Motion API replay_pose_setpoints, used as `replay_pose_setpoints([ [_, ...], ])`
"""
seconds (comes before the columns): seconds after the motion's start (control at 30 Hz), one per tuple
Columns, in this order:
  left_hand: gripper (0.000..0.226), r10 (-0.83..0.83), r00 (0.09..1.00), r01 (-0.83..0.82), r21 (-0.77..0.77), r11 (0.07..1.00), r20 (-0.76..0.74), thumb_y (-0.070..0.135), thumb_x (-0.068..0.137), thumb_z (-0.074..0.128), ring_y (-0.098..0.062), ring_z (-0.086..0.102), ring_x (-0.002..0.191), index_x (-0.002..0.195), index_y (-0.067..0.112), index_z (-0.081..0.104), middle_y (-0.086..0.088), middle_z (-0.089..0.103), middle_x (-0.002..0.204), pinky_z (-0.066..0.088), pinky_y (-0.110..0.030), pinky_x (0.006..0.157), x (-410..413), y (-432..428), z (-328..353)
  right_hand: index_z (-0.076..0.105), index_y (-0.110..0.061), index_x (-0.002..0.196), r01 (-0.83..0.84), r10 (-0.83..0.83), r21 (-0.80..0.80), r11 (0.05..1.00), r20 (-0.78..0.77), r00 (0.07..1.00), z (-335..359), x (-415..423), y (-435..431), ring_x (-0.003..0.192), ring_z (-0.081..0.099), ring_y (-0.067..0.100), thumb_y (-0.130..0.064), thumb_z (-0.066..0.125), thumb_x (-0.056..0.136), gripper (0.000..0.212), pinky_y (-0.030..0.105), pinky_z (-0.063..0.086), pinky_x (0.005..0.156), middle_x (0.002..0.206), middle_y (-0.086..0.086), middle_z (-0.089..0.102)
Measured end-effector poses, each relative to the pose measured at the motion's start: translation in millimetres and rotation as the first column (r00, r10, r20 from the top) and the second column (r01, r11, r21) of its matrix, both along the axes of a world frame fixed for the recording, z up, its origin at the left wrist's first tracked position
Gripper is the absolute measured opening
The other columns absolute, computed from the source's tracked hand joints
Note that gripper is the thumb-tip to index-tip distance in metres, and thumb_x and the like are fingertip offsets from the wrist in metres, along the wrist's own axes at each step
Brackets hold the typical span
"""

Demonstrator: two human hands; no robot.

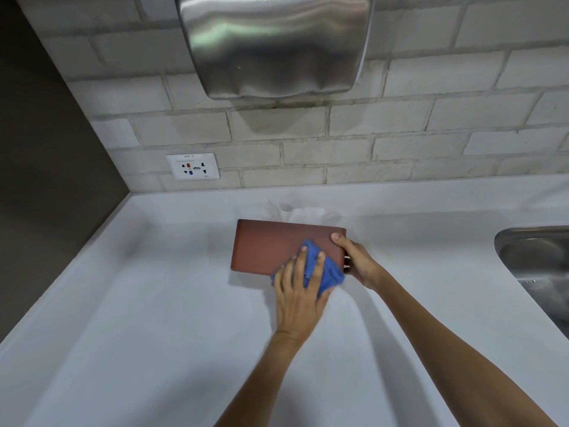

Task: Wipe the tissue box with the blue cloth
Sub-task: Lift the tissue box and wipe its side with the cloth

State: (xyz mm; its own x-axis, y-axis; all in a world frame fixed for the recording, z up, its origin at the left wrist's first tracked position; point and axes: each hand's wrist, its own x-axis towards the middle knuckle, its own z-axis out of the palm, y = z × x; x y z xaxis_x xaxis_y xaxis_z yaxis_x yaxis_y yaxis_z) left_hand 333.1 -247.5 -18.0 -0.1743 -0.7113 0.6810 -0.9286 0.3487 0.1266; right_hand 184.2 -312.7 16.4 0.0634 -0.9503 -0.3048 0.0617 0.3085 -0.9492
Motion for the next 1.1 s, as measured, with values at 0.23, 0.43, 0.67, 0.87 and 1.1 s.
replay_pose_setpoints([
  [0.23,0.048,0.400,0.770,-0.307,0.262,0.915,-0.497,0.031,0.095,0.045,-0.045,0.049,0.118,0.137,0.007,0.048,-0.026,0.047,0.138,0.038,-0.051,0.100,47,-44,41,0.051,-0.009,0.126,-0.002,0.002,0.002,1.000,-0.027,1.000,1,1,1,0.089,0.062,0.018,-0.044,0.058,0.085,0.054,0.030,0.049,0.077,0.102,0.002,0.064],
  [0.43,0.048,0.277,0.910,-0.203,0.250,0.947,-0.310,0.035,0.089,0.042,-0.038,0.059,0.107,0.130,0.014,0.057,-0.019,0.053,0.137,0.047,-0.045,0.091,-19,-30,60,0.055,-0.013,0.124,-0.012,0.012,-0.036,0.999,0.000,1.000,3,7,10,0.084,0.062,0.016,-0.054,0.058,0.079,0.060,0.027,0.050,0.074,0.097,0.000,0.066],
  [0.67,0.053,0.177,0.951,-0.114,0.246,0.963,-0.254,0.037,0.088,0.042,-0.038,0.060,0.109,0.132,0.012,0.055,-0.021,0.055,0.134,0.049,-0.050,0.089,-35,-2,43,0.063,-0.004,0.114,0.089,-0.083,-0.103,0.991,0.063,0.995,10,9,20,0.069,0.062,0.007,-0.068,0.052,0.070,0.079,0.022,0.048,0.065,0.073,-0.004,0.069],
  [0.87,0.059,0.226,0.754,-0.046,0.294,0.955,-0.616,0.037,0.095,0.040,-0.041,0.034,0.133,0.146,0.007,0.031,-0.025,0.025,0.152,0.029,-0.049,0.110,-27,10,50,0.030,-0.014,0.140,0.351,-0.336,-0.114,0.930,0.129,0.933,13,40,30,0.116,0.055,0.022,-0.032,0.073,0.077,0.079,0.034,0.045,0.101,0.128,0.007,0.052],
  [1.1,0.089,0.309,0.499,0.047,0.381,0.924,-0.810,0.041,0.081,0.067,-0.031,0.030,0.137,0.150,0.016,0.016,-0.012,0.015,0.156,0.035,-0.038,0.106,2,23,51,0.027,-0.017,0.146,0.427,-0.445,-0.324,0.845,0.018,0.895,-1,78,68,0.115,0.047,0.011,-0.031,0.072,0.079,0.082,0.020,0.042,0.098,0.128,0.000,0.039],
])
